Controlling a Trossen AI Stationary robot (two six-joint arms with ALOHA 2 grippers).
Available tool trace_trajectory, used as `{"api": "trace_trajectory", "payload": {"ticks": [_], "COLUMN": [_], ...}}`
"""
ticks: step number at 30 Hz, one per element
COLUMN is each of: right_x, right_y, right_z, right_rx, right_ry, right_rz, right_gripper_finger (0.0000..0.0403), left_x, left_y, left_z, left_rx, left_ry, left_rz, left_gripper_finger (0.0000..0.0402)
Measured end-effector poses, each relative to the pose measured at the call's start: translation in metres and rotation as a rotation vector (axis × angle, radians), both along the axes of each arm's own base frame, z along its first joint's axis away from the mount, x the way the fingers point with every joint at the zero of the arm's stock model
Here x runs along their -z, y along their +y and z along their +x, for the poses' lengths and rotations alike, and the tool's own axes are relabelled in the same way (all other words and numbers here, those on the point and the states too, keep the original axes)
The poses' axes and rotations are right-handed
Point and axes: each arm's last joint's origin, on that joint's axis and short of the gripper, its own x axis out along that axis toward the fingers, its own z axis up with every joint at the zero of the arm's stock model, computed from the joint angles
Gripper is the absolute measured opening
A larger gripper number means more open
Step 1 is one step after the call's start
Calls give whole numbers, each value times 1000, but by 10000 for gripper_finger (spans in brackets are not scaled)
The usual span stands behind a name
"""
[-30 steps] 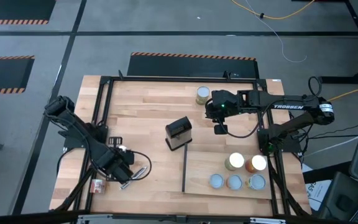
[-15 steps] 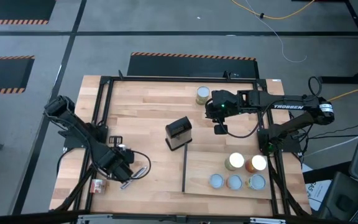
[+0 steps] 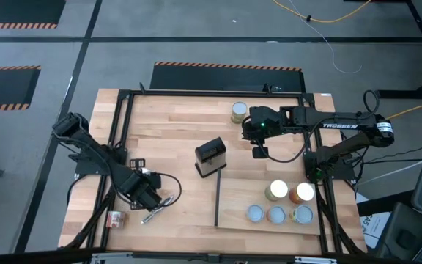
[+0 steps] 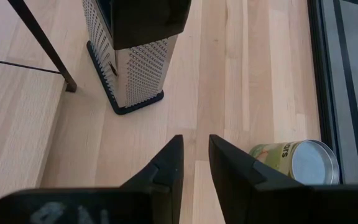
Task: Pick and place cans onto a shelf
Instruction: Put the canned tomatoes on the shelf
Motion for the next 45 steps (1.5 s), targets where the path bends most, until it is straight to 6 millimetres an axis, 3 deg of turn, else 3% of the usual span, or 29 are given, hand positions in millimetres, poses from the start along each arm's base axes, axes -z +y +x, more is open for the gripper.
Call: {"api": "trace_trajectory", "payload": {"ticks": [14,27,32,40,45], "right_x": [-1,-3,-11,-28,-31], "right_y": [0,1,3,10,11], "right_z": [1,0,-4,5,7], "right_rx": [0,-3,-22,-191,-231], "right_ry": [-15,-31,-74,-291,-328], "right_rz": [-2,-2,10,150,184], "right_gripper_finger": [81,81,81,81,81], "left_x": [-48,-143,-172,-187,-194], "left_y": [-5,2,13,34,43], "left_z": [24,49,55,70,83], "left_rx": [-29,28,59,151,218], "left_ry": [-149,-451,-588,-713,-818], "left_rz": [-117,-286,-260,-188,-181], "left_gripper_finger": [1,1,0,0,0]}}
